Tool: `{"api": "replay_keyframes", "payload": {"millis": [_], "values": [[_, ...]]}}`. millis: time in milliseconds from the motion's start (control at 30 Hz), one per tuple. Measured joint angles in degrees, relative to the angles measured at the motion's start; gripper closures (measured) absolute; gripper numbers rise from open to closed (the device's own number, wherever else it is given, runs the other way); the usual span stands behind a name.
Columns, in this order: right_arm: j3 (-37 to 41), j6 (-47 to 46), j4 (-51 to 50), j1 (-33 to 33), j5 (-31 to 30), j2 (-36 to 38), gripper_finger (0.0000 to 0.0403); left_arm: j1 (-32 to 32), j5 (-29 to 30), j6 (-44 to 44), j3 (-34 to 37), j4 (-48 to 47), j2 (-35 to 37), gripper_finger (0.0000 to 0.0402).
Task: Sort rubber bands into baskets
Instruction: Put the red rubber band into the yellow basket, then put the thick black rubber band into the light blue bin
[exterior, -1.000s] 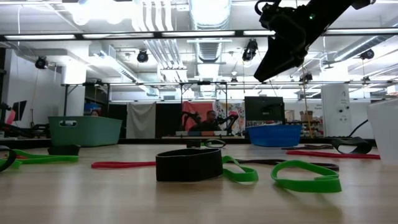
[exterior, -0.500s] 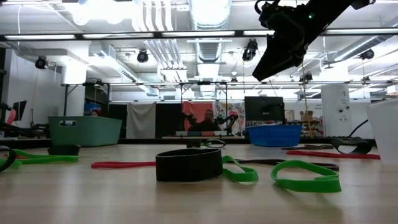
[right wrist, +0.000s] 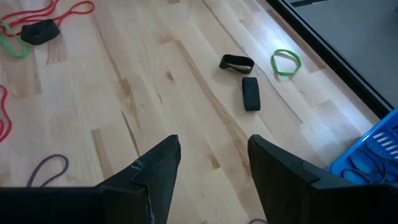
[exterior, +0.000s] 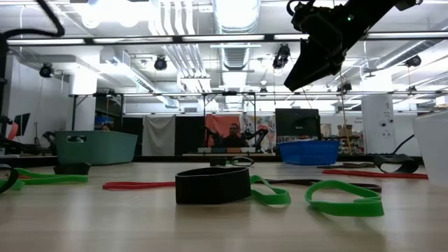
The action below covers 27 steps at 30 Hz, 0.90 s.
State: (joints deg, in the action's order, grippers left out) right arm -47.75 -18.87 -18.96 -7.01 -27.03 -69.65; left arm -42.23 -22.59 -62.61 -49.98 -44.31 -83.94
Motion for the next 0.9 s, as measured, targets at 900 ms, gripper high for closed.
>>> {"api": "replay_keyframes", "payload": {"millis": [900], "values": [[0.17, 0.96, 1.31, 0.0, 0.0, 0.0, 0.0218, 7.29, 26.86, 21.38, -7.7, -5.27, -0.44, 0.0297]]}}
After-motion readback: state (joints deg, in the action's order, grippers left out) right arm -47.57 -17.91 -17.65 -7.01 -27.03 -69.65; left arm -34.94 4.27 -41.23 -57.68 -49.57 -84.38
